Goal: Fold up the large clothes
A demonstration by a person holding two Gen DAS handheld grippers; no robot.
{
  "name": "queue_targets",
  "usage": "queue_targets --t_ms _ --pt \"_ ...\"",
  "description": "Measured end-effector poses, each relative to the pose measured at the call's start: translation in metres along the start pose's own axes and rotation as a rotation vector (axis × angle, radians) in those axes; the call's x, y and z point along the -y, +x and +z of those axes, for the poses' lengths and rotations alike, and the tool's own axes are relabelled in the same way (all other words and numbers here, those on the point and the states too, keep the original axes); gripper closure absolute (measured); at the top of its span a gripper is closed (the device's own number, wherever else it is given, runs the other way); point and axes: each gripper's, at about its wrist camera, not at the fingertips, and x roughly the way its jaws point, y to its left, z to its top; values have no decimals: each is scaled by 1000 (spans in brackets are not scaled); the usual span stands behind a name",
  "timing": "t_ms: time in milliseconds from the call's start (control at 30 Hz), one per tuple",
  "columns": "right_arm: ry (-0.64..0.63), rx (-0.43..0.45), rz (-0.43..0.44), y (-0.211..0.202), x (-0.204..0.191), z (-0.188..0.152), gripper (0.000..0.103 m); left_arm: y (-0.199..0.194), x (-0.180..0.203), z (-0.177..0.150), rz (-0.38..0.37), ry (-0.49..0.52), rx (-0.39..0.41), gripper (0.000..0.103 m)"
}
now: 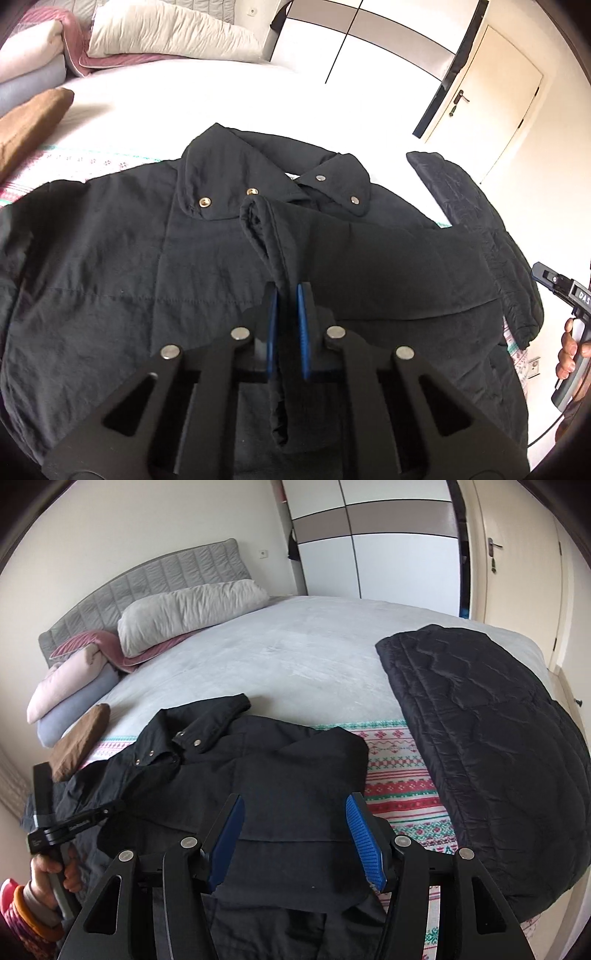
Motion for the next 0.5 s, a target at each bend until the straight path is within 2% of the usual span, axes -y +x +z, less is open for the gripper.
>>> queue_targets --t_ms 67,100,167,233,300,433,500 --pt "43 -18 4 19 10 1 45 8 2 1 83 36 -44 87" --pt "66 -29 3 30 15 3 45 6 1 2 115 50 -27 87" --pt "114 -57 12 57 23 7 45 -3 -2 4 126 67 32 85" --pt "180 -86 36 86 36 14 45 -13 -2 8 108 72 90 85" --pt "293 -96 65 108 54 18 45 -14 6 12 61 104 115 85" --pt "583 -117 283 142 93 14 45 13 27 16 2 166 85 85" --pt "647 -138 311 155 103 11 46 31 33 14 -19 170 51 85"
